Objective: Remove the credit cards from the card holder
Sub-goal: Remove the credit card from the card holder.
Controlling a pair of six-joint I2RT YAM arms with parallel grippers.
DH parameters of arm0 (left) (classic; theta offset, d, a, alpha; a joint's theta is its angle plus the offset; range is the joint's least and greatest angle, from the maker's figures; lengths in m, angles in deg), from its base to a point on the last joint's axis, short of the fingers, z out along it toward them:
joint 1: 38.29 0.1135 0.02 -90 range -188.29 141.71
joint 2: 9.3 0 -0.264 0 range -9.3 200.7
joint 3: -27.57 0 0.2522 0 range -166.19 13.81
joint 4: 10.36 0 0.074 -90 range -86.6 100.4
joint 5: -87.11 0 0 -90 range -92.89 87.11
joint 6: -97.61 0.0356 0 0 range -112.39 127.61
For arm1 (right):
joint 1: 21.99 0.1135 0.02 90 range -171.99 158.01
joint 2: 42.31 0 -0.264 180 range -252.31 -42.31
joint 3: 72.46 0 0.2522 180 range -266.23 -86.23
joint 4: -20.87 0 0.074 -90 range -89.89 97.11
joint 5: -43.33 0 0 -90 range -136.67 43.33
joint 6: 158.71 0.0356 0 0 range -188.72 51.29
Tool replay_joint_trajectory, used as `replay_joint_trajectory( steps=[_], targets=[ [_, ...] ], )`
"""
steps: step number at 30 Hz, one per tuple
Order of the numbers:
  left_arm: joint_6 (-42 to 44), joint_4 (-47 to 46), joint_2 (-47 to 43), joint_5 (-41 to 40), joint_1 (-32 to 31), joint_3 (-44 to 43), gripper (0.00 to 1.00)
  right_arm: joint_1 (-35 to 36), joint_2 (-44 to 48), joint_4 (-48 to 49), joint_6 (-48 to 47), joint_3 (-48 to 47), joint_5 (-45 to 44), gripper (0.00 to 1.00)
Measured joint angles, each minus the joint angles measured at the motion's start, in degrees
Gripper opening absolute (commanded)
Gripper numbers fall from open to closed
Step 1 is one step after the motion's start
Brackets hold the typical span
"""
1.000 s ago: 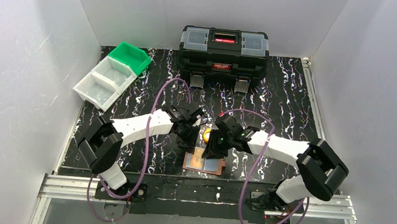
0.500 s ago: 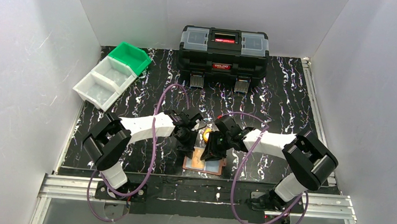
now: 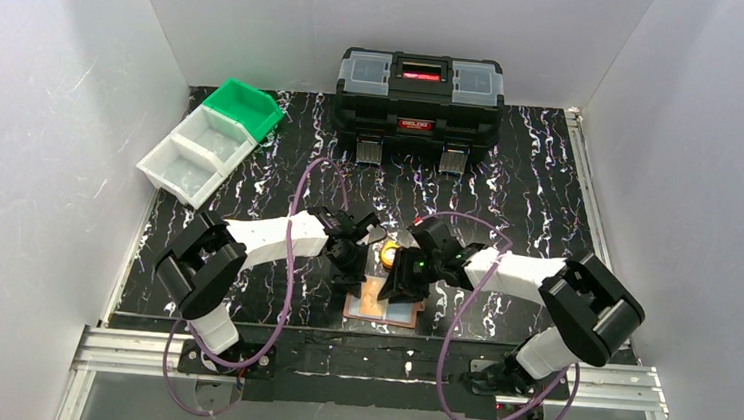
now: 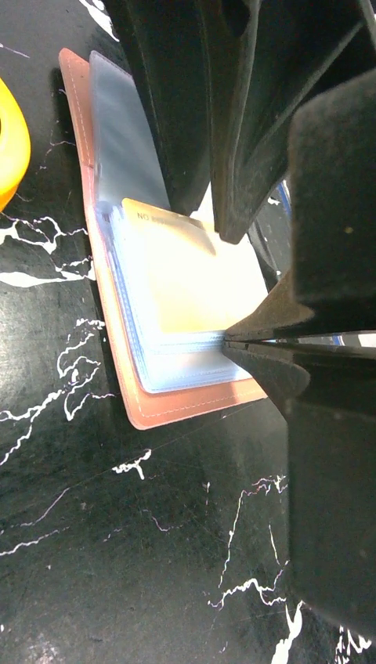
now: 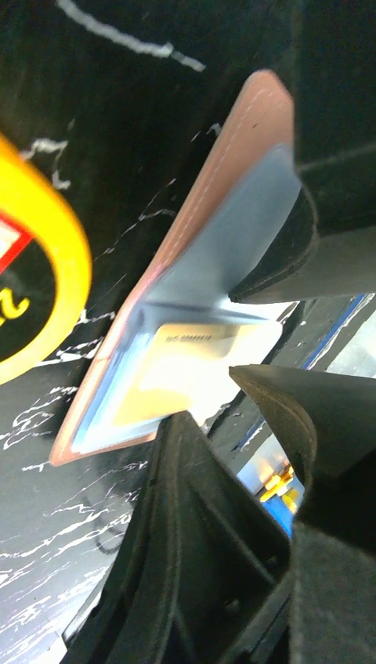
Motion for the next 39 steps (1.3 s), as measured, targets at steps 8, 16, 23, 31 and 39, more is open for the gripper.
replay_joint_trajectory(
  steps=[8,16,23,31,39],
  targets=[
    [-2.73,0.42,0.00,-0.48,0.00,0.00,0.00,-1.14,3.30,4.92,2.10,5.66,1.55,0.32],
    [-4.00,0.57,0.15,-0.52,0.00,-0.04,0.00,-1.20,0.81,10.51,4.44,6.88,3.37,0.21],
    [-4.92,0.72,0.31,-0.68,0.00,-0.15,0.00,-2.10,0.72,13.35,5.84,8.79,4.52,0.15],
    [-6.23,1.01,0.37,-0.94,0.00,-0.20,0.00,-3.85,3.02,14.36,6.03,11.15,4.66,0.12],
    [-6.58,1.05,0.37,-0.98,0.00,-0.20,0.00,-4.13,3.06,15.39,6.05,11.28,4.98,0.33]
  ],
)
